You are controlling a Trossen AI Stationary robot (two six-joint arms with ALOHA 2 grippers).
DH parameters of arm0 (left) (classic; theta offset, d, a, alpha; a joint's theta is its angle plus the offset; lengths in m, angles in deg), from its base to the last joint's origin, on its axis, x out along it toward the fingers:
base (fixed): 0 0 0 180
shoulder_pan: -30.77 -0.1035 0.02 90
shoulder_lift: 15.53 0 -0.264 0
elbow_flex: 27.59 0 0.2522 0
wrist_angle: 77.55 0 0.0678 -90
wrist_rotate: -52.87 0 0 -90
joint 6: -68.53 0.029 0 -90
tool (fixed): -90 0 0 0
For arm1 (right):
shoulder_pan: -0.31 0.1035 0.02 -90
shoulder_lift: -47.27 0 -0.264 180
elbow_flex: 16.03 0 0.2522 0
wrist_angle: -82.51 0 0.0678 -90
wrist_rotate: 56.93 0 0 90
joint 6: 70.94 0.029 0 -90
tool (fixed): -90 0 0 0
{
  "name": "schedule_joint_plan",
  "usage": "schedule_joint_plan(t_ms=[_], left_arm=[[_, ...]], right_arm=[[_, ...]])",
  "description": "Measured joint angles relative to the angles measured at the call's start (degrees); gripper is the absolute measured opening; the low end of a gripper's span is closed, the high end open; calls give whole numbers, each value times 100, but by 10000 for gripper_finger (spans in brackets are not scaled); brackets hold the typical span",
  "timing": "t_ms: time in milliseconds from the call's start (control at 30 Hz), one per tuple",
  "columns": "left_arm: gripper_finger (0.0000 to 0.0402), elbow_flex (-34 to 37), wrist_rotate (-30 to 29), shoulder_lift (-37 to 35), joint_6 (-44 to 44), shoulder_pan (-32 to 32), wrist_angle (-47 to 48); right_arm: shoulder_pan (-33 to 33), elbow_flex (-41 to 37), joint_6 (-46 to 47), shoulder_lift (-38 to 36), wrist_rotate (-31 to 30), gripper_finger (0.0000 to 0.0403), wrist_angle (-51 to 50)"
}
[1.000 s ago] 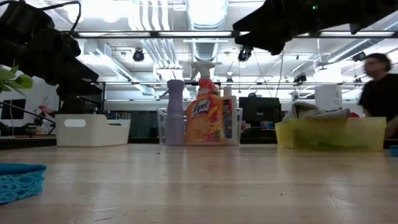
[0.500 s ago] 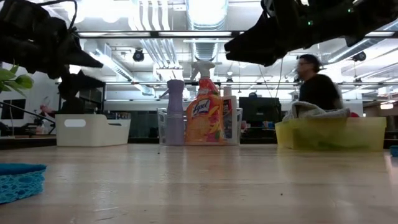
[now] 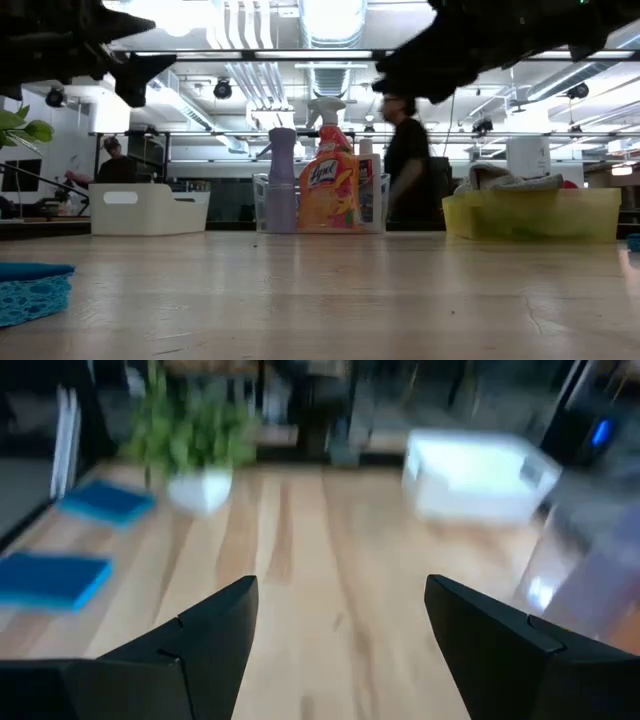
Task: Pick & Place Kitchen Items
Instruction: Put the blue sponge into the white bin
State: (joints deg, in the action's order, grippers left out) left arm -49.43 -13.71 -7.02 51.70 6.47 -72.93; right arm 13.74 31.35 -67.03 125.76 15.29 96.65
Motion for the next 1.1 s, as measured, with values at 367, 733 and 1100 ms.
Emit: schedule_joint_plan(t_ms=[367, 733, 1100], left_arm=[[287, 103, -5, 124, 181, 0, 213], [287, 103, -2, 140, 296, 0, 157], [287, 103, -3, 140, 296, 0, 157]], right_arm=[[380, 2185, 2444, 17, 7, 291, -6982], [1107, 2427, 4385, 421, 1147, 291, -9101], [1862, 2425, 5673, 873, 2343, 291, -10047]])
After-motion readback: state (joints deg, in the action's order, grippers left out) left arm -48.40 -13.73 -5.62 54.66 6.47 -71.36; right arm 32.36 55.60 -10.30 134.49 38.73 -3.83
